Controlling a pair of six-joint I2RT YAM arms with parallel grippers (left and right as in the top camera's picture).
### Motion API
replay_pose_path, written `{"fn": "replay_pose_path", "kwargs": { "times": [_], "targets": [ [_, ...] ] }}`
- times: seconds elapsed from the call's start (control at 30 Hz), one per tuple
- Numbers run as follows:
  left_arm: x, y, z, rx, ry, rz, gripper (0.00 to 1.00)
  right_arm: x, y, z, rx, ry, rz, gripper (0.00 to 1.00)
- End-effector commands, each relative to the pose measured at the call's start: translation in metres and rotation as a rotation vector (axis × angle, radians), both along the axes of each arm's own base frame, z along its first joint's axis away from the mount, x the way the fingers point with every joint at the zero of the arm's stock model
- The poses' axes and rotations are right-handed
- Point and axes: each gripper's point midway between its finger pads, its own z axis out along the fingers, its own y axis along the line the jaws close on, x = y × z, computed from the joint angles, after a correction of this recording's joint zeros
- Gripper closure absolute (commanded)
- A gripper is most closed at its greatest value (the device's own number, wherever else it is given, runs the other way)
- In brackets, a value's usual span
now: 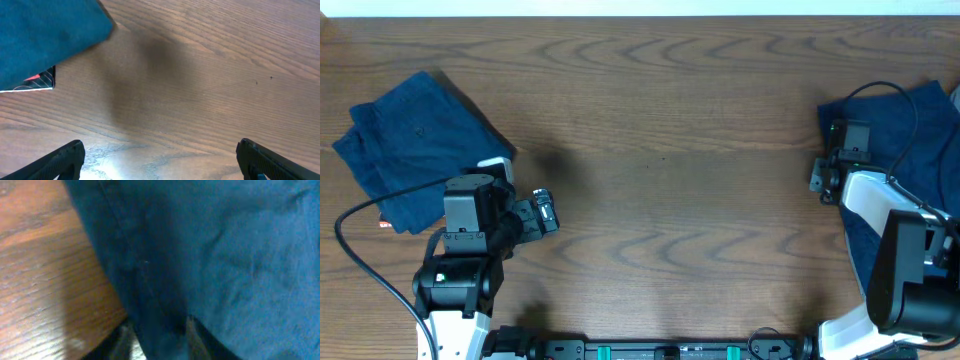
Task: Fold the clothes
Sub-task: 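Grasp the navy shorts edge with the right gripper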
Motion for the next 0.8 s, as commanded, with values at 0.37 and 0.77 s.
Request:
{"fn": "replay_pose_path", "kwargs": {
  "times": [0.37,0.77],
  "targets": [
    [0.003,-0.001,0.008,0.000,-0.019,-0.014,0.02,0.023,-0.016,0.059,-0.024,-0.178,-0.074,0.99],
    [0.003,-0.001,0.007,0.001,-0.015,-0.014,0.02,0.007,0.050,0.193,0.137,-0.320,0.286,0.99]
  ]
}}
